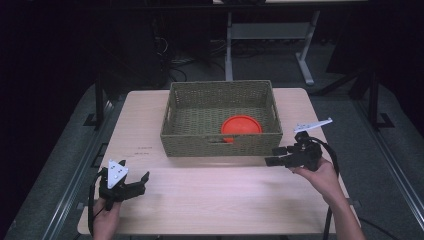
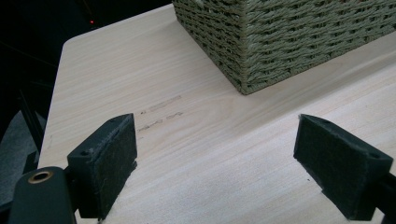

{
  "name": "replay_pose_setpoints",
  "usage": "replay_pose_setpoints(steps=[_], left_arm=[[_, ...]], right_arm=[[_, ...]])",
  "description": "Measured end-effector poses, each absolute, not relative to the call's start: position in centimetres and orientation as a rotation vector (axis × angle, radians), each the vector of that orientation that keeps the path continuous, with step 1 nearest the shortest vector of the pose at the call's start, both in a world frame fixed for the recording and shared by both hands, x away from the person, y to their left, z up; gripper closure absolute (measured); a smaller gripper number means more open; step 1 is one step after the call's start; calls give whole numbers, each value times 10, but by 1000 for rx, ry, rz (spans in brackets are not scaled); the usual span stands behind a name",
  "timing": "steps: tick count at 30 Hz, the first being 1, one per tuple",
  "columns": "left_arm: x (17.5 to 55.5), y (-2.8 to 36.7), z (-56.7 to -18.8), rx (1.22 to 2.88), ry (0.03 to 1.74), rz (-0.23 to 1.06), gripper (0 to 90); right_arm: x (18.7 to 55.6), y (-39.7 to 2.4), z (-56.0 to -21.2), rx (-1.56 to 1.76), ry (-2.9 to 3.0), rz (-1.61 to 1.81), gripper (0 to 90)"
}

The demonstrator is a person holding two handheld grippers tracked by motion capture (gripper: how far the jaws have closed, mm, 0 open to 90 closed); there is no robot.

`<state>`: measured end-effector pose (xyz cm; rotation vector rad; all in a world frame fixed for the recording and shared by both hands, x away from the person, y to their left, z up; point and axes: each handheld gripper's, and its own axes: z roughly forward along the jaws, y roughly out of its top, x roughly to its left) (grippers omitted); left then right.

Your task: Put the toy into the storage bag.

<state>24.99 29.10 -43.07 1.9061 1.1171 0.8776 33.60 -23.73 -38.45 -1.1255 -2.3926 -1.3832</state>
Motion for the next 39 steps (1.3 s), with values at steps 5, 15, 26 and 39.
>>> replay_pose_setpoints(steps=[5, 15, 26, 39], left_arm=[[250, 291, -431, 1909, 1118, 877, 128], [250, 290, -431, 1916, 1114, 875, 128], [250, 290, -431, 1918, 1114, 869, 128], [251, 289, -432, 1920, 1113, 868, 128]], right_arm=[[332, -244, -394, -1142, -2375, -1383, 274], [325, -255, -409, -1182, -2357, -1358, 271], [315, -267, -423, -1221, -2347, -1342, 269], [302, -277, -441, -1258, -2338, -1312, 268]])
